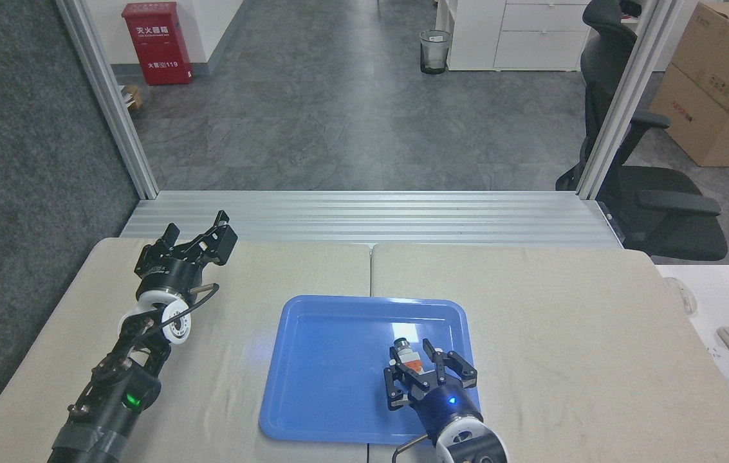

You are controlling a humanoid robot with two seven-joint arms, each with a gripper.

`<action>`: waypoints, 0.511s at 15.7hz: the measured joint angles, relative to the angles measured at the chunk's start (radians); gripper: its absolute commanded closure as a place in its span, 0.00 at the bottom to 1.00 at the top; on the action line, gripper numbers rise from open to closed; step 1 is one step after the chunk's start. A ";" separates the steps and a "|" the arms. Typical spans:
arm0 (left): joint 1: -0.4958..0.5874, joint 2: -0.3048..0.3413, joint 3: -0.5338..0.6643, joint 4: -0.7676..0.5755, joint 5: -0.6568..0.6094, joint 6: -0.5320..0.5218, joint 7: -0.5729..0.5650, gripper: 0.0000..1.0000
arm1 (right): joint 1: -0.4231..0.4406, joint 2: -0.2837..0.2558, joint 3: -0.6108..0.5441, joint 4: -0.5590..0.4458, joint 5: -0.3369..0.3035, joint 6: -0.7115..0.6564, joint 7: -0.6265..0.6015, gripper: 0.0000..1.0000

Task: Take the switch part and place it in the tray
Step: 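Open the right gripper and raise it away from the tray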

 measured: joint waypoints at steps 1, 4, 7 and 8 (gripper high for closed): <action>0.000 0.000 0.000 0.000 0.000 0.000 0.000 0.00 | -0.012 0.006 -0.008 0.005 0.002 0.003 -0.002 0.02; 0.000 0.000 0.000 0.000 0.000 0.000 0.000 0.00 | -0.073 0.011 -0.058 0.016 0.007 0.006 -0.034 0.02; 0.000 0.000 0.000 0.000 0.000 0.000 0.000 0.00 | -0.144 -0.027 -0.135 0.026 0.008 0.007 -0.113 0.01; 0.000 0.000 0.000 0.000 0.000 0.000 0.000 0.00 | -0.157 -0.052 -0.158 0.029 0.007 0.007 -0.131 0.01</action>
